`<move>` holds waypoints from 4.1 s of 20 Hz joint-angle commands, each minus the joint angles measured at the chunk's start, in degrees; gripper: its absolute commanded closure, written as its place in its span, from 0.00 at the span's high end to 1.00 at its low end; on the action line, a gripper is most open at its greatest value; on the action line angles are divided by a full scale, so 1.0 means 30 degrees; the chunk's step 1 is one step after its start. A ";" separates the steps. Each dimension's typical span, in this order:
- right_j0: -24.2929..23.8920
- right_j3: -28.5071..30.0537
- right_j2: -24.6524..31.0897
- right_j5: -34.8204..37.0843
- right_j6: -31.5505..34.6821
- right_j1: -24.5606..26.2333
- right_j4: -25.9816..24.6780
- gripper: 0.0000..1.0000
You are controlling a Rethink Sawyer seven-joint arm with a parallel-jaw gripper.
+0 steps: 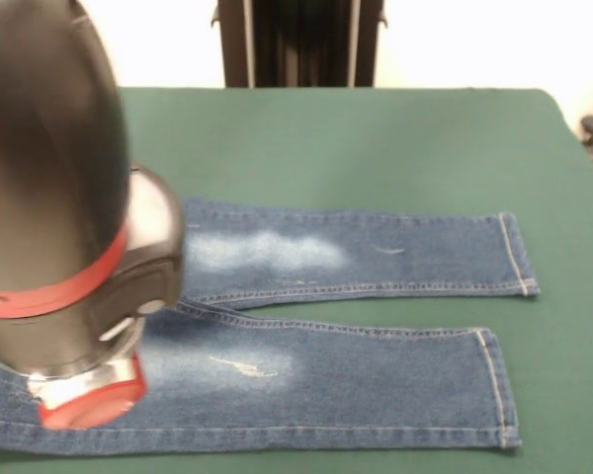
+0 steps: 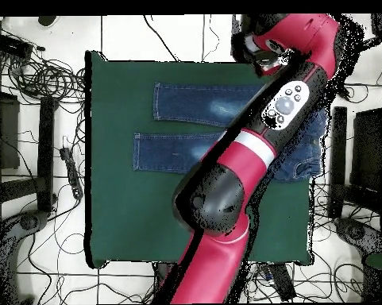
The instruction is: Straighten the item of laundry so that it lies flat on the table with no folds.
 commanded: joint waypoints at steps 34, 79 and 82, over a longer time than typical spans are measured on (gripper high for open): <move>0.7719 0.5158 1.3850 -0.8386 0.9591 0.3894 -0.4623 0.00; 1.2000 1.0809 1.9523 -0.6018 1.1701 -0.0584 -1.1197 0.00; 1.1880 1.1019 2.0066 -0.6401 1.1414 -0.0718 -1.1800 0.00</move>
